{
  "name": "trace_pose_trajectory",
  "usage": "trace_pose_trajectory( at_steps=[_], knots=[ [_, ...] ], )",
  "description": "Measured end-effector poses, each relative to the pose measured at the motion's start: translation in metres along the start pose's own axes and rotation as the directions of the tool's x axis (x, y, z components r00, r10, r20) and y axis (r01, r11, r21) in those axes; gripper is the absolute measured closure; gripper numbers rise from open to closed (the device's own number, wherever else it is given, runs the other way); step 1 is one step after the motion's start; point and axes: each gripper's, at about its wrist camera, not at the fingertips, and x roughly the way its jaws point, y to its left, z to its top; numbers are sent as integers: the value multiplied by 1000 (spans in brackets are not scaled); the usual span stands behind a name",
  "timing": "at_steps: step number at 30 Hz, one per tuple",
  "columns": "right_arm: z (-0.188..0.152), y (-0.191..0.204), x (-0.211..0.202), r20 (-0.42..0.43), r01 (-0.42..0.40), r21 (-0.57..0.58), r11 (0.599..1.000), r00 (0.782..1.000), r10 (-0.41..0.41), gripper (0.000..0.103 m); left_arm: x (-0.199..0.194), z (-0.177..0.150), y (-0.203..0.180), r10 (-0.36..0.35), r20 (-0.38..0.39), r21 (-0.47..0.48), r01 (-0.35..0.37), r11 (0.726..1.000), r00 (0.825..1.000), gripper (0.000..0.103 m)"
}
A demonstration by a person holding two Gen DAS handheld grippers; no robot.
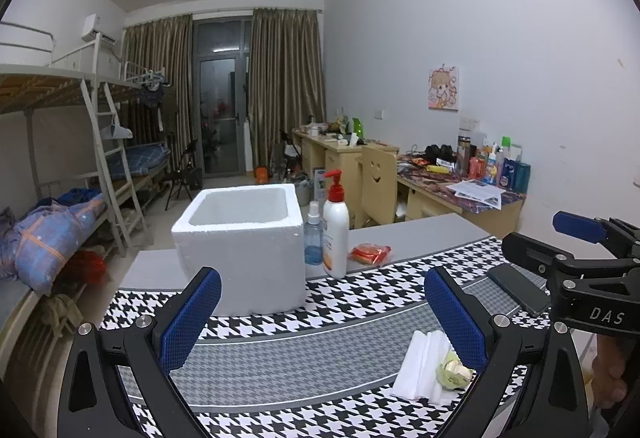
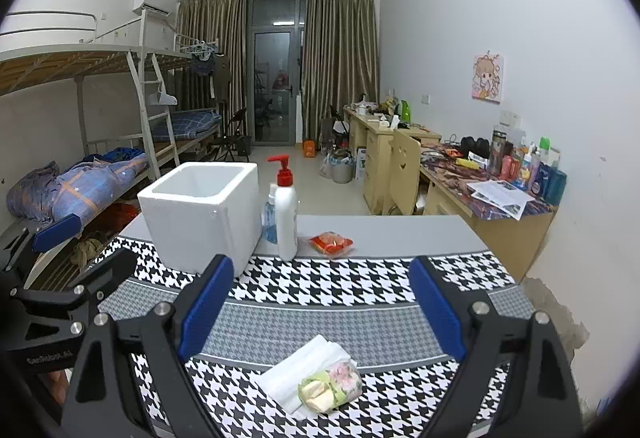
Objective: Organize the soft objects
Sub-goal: 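Bring both tools over the white tissue and floral wet-wipe pack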
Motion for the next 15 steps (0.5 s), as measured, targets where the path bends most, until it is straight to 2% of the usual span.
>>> trace_pose_trajectory(
  at_steps=[15],
  knots=[
    [-37,-12,2,-25,46,35,998,999,-45,11,7,-31,-15,-24,-22,-6,24,1000,999,1]
  ],
)
